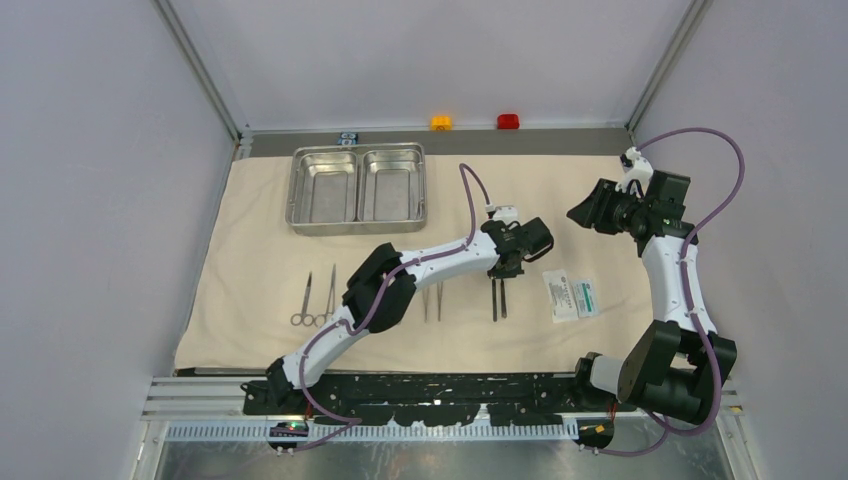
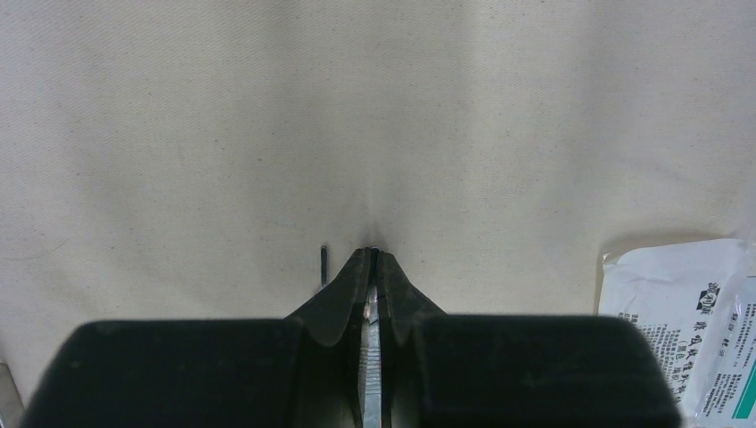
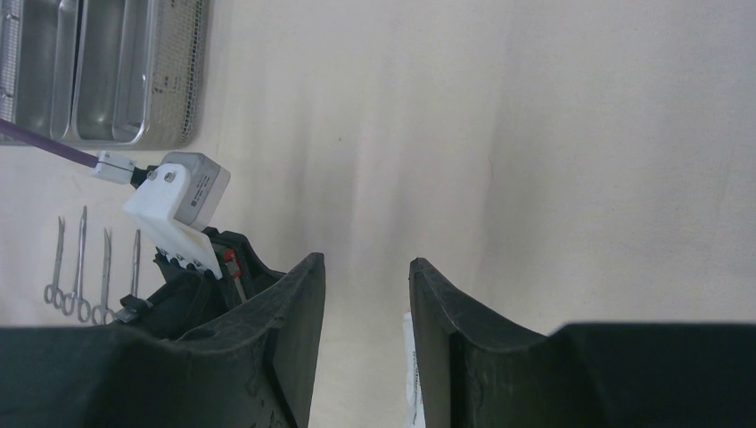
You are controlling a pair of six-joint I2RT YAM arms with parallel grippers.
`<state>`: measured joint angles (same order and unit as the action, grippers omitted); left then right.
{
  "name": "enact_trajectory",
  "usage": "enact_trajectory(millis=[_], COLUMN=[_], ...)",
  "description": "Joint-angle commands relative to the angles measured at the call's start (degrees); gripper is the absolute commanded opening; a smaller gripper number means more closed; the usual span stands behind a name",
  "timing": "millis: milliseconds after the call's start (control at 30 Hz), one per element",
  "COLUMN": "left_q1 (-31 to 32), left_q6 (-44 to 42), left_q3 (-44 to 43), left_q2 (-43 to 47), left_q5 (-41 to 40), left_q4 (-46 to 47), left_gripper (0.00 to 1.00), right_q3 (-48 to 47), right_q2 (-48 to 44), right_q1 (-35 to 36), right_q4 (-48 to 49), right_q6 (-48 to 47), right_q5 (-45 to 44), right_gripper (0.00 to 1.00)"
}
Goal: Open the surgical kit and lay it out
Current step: Place the medical item in the surgical kit.
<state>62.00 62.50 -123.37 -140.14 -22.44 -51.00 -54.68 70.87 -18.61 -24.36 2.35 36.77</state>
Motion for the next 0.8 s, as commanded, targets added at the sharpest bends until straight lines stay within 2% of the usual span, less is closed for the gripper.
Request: enact_trajectory(millis=[0,400,767], left_q1=[0.1,0.1,-0.1], left_q6=[-0.3,-0.5,-5.4], left_q3=[0.0,0.6,1.6], left_q2=[-0.7,0.2,4.1], left_q5=[-1.8,-1.4,-4.0], left_q4=[1.1,1.4,4.6], left_gripper=[0.09,0.13,0.27], right_q3=[0.2,0.2,0.3], right_q2=[-0.1,0.0,-0.2], right_q1=[-0.3,-0.3,-0.4], right_q4=[2.3,2.3,2.4], right_q6=[0.2,0.2,0.7], right_q5=[0.9,0.9,1.3], right_gripper=[0.45,0.45,0.45])
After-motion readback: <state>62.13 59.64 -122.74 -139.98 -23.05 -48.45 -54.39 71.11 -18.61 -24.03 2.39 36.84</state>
